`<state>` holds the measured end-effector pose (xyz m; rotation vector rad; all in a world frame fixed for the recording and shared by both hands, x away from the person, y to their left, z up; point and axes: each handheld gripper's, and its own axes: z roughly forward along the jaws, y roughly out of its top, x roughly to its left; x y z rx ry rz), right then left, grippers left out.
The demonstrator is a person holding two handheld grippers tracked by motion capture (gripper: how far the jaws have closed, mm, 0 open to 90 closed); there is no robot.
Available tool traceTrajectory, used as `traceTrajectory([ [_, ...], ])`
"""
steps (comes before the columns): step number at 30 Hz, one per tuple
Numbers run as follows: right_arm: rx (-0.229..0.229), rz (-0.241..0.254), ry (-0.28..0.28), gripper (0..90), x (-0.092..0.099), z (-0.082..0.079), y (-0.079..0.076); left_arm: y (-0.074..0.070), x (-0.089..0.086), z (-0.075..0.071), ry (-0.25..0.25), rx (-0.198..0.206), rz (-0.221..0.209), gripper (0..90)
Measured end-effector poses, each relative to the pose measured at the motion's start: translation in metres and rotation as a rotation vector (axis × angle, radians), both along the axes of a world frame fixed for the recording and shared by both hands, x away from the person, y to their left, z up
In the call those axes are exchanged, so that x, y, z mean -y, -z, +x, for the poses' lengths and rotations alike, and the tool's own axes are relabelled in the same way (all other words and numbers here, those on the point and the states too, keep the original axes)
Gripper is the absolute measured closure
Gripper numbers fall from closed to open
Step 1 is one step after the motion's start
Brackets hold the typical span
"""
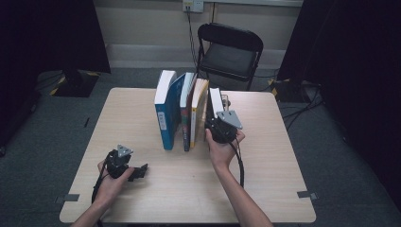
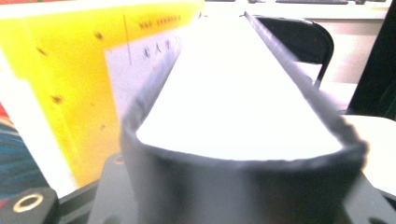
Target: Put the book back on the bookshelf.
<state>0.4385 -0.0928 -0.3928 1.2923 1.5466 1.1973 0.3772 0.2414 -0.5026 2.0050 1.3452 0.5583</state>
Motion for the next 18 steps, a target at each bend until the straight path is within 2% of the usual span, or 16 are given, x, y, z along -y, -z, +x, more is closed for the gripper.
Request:
traceTrajectory([
  [4, -0.017, -0.021, -0.018, 47.6, 0.002, -0.003, -0.008, 0.000, 0.000, 0.000, 0.000, 0.000, 0.000, 0.1],
  [6, -0.024, -0.023, -0.023, 47.4, 0.002, -0.003, -0.009, 0.000, 0.000, 0.000, 0.000, 0.000, 0.000, 0.1],
  [7, -0.042, -0.021, -0.032, 47.0, 0.003, -0.002, -0.012, 0.000, 0.000, 0.000, 0.000, 0.000, 0.000, 0.1],
  [12, -0.053, -0.027, -0.042, 46.5, 0.004, -0.002, -0.017, 0.000, 0.000, 0.000, 0.000, 0.000, 0.000, 0.1],
  [16, -0.078, -0.029, -0.044, 45.8, 0.005, 0.001, -0.021, 0.000, 0.000, 0.000, 0.000, 0.000, 0.000, 0.1],
  [18, -0.107, -0.046, -0.047, 45.5, 0.004, 0.003, -0.028, 0.000, 0.000, 0.000, 0.000, 0.000, 0.000, 0.1],
])
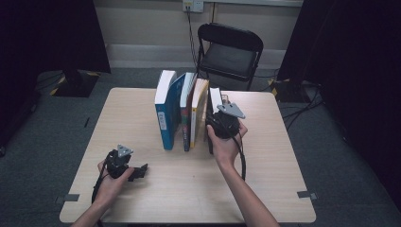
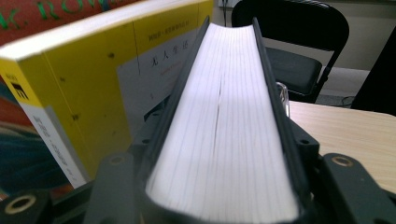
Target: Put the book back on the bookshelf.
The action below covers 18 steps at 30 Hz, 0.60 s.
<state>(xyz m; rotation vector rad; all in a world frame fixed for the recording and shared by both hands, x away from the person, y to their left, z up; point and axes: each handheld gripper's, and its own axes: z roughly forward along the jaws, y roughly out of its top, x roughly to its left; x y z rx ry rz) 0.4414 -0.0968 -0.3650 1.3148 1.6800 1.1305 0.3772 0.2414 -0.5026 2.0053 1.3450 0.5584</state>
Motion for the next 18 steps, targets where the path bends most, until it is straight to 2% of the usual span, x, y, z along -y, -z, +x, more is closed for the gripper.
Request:
traceTrajectory([
  [2, -0.001, -0.002, -0.001, 45.9, 0.000, 0.000, -0.002, 0.000, 0.000, 0.000, 0.000, 0.000, -0.001, 0.1],
  [3, -0.037, -0.011, 0.001, 46.1, 0.000, 0.002, -0.010, 0.000, 0.000, 0.000, 0.000, 0.000, 0.000, 0.1],
  [4, -0.037, -0.011, 0.001, 46.1, 0.000, 0.002, -0.010, 0.000, 0.000, 0.000, 0.000, 0.000, 0.000, 0.1],
  [8, -0.133, -0.032, -0.003, 46.0, -0.002, 0.009, -0.023, 0.000, 0.000, 0.000, 0.000, 0.000, -0.001, 0.1],
  [11, -0.165, -0.059, 0.000, 46.2, -0.003, 0.012, -0.031, 0.000, 0.000, 0.000, 0.000, 0.000, -0.001, 0.1],
  [15, -0.189, -0.062, -0.001, 46.2, -0.003, 0.017, -0.035, 0.000, 0.000, 0.000, 0.002, -0.001, 0.001, 0.1],
  [17, -0.218, -0.047, -0.001, 46.2, -0.002, 0.024, -0.040, 0.000, 0.000, 0.000, 0.000, 0.000, -0.001, 0.1],
  [18, -0.218, -0.047, -0.001, 46.2, -0.002, 0.024, -0.040, 0.000, 0.000, 0.000, 0.000, 0.000, -0.001, 0.1],
])
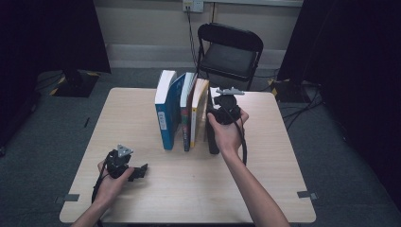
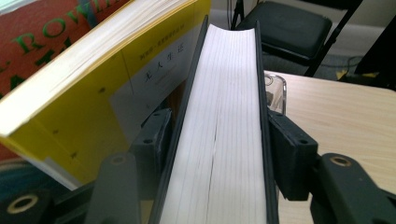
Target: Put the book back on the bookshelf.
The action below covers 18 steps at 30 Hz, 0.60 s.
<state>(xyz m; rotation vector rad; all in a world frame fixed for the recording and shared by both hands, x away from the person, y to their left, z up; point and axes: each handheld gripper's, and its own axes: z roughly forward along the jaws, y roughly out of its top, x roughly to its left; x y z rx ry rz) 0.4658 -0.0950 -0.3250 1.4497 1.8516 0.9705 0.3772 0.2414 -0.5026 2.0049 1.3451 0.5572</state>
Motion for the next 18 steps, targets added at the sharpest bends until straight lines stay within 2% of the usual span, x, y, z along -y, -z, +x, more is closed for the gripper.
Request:
traceTrajectory([
  [1, -0.023, -0.004, 0.002, 46.2, -0.001, 0.004, -0.003, 0.000, 0.000, 0.000, 0.000, 0.000, 0.001, 0.1],
  [3, -0.022, -0.007, 0.010, 46.5, -0.002, 0.006, -0.006, 0.000, 0.000, 0.000, 0.000, 0.000, 0.000, 0.1],
  [6, -0.044, -0.018, 0.008, 46.1, -0.004, 0.011, -0.008, 0.000, 0.000, 0.000, 0.000, 0.000, 0.000, 0.1],
  [7, -0.070, -0.017, 0.011, 46.0, -0.004, 0.016, -0.011, 0.000, 0.000, 0.000, 0.002, -0.001, 0.003, 0.1],
  [11, -0.127, -0.042, 0.020, 45.3, -0.006, 0.024, -0.015, 0.000, 0.000, 0.000, 0.004, -0.001, 0.002, 0.1],
  [12, -0.127, -0.042, 0.020, 45.3, -0.006, 0.024, -0.015, 0.000, 0.000, 0.000, 0.004, -0.001, 0.002, 0.1],
  [13, -0.181, -0.048, 0.017, 43.5, -0.008, 0.029, -0.013, 0.000, 0.000, 0.000, 0.004, -0.001, 0.003, 0.1],
  [14, -0.181, -0.048, 0.017, 43.5, -0.008, 0.029, -0.013, 0.000, 0.000, 0.000, 0.004, -0.001, 0.003, 0.1],
  [15, -0.217, -0.043, 0.015, 42.6, -0.008, 0.033, -0.010, 0.000, 0.000, 0.000, 0.003, -0.001, 0.003, 0.1],
  [16, -0.230, -0.041, 0.020, 43.4, -0.008, 0.035, -0.009, 0.000, -0.001, 0.000, 0.004, -0.001, 0.002, 0.1],
  [17, -0.215, -0.069, 0.048, 48.6, -0.011, 0.036, -0.008, 0.000, -0.001, 0.000, 0.005, -0.001, 0.003, 0.1],
  [18, -0.215, -0.069, 0.048, 48.6, -0.011, 0.036, -0.008, 0.000, -0.001, 0.000, 0.005, -0.001, 0.003, 0.1],
])
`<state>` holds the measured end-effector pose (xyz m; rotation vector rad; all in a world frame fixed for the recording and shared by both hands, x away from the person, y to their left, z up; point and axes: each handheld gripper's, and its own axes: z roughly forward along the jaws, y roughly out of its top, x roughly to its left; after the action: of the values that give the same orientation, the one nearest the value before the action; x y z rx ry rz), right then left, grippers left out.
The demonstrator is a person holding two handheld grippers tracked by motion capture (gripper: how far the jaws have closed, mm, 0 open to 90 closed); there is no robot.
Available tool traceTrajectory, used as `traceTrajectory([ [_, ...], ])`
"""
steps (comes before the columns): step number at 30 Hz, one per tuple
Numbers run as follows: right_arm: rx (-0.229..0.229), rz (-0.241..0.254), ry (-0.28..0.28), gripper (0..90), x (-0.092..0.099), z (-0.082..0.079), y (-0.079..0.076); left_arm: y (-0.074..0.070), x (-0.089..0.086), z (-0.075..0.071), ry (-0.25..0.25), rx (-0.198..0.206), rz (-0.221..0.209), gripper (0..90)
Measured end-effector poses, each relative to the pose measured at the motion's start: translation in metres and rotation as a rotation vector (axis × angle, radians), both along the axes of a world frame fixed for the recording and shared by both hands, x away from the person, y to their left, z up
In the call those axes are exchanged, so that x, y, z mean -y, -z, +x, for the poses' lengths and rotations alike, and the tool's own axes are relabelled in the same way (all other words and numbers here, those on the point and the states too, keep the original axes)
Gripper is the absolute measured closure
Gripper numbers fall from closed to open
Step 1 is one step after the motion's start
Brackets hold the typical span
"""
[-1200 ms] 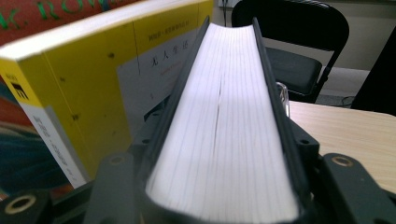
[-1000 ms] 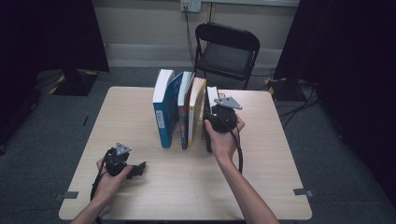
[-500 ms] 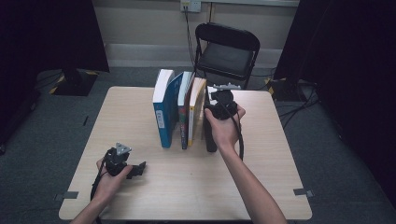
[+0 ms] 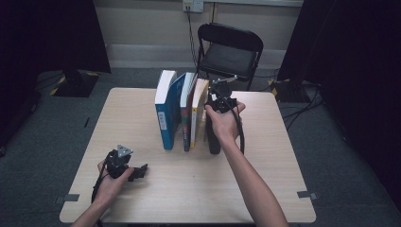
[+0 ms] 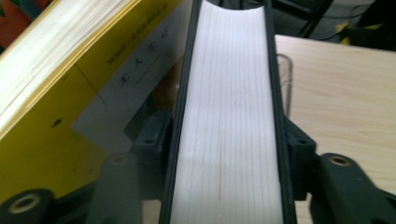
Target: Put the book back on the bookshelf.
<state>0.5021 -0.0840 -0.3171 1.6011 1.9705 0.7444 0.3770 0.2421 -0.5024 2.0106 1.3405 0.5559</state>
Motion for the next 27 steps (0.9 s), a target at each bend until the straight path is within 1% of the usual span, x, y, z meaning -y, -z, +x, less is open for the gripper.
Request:
traceTrajectory([
  [1, 0.003, -0.025, 0.002, 50.4, -0.001, 0.000, 0.000, 0.000, 0.000, 0.000, 0.000, 0.000, 0.000, 0.1],
  [3, -0.001, -0.031, -0.001, 51.4, -0.002, 0.001, 0.000, 0.000, 0.000, 0.000, 0.000, 0.000, 0.000, 0.1],
  [5, -0.003, -0.014, 0.011, 52.9, -0.001, 0.002, 0.000, 0.000, 0.000, 0.000, 0.000, 0.000, 0.000, 0.1],
  [6, -0.003, -0.014, 0.011, 52.9, -0.001, 0.002, 0.000, 0.000, 0.000, 0.000, 0.000, 0.000, 0.000, 0.1],
  [7, 0.000, 0.001, 0.026, 53.5, -0.001, 0.002, 0.000, 0.000, 0.000, 0.000, 0.000, 0.000, 0.000, 0.1],
  [12, 0.003, 0.014, 0.041, 54.0, -0.001, 0.002, -0.001, 0.000, 0.000, 0.000, 0.003, -0.001, 0.000, 0.1],
  [14, 0.001, 0.022, 0.047, 54.1, 0.001, 0.003, -0.001, 0.000, 0.000, 0.000, 0.002, 0.000, -0.001, 0.0],
  [15, -0.001, 0.040, 0.061, 54.1, 0.004, 0.004, -0.002, 0.000, 0.000, 0.000, 0.003, -0.001, 0.000, 0.0],
  [17, 0.000, 0.050, 0.063, 54.2, 0.006, 0.006, -0.002, 0.000, 0.000, 0.000, 0.004, -0.001, -0.001, 0.0],
  [22, 0.015, 0.055, 0.078, 54.3, 0.006, 0.008, -0.001, 0.000, -0.001, 0.000, 0.006, -0.001, -0.003, 0.0],
  [27, 0.021, 0.043, 0.062, 54.3, 0.000, 0.011, -0.004, 0.000, -0.001, 0.000, 0.006, -0.001, -0.002, 0.0],
])
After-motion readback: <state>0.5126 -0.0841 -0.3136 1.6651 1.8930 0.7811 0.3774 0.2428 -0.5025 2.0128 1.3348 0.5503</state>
